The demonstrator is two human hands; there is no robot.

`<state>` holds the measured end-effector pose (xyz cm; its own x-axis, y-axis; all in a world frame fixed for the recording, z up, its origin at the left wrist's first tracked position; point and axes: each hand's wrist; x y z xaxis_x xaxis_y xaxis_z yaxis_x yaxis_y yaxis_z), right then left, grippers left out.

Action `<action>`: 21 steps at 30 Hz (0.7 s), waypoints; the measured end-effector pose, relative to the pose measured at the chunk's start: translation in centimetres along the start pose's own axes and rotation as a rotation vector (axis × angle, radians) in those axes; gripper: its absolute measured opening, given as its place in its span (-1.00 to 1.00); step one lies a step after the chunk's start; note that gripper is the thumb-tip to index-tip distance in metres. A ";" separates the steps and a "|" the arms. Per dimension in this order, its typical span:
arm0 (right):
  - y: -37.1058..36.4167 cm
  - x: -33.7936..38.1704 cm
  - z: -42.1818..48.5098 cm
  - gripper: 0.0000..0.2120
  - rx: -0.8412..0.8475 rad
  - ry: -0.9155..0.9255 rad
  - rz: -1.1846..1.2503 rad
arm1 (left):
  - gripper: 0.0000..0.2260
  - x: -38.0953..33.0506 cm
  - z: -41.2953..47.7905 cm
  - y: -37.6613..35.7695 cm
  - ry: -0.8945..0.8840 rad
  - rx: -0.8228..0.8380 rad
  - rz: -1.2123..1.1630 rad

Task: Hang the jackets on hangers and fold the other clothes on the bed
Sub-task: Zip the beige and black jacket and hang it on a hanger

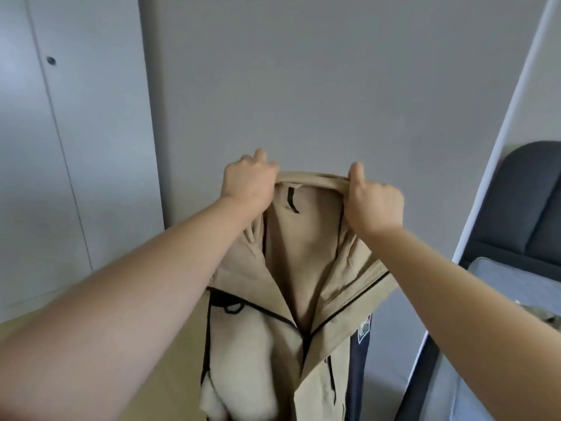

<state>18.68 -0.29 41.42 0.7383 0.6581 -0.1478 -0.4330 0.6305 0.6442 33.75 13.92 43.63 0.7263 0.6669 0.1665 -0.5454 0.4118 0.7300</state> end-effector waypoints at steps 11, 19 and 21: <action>0.4 0.5 2.6 -0.84 0.427 -0.226 0.386 | -0.87 2.8 0.0 0.6 0.297 0.373 -0.217; -0.3 2.6 1.0 -0.75 0.744 -0.738 1.292 | -0.70 2.5 0.2 -0.8 0.668 0.739 -0.845; 0.1 2.9 0.8 -0.87 0.866 -0.671 1.403 | -0.69 3.0 0.4 -1.0 0.736 0.767 -1.018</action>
<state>21.20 1.31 41.67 0.2498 0.0550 0.9667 -0.6566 -0.7242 0.2108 36.66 15.30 43.68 0.1528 0.5532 -0.8189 0.5801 0.6207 0.5275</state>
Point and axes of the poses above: each hand's wrist, its own z-axis towards the middle knuckle, its own y-axis out of the back of the hand, x = y × z, and after that the axes turned 4 degrees about -z, right-handed
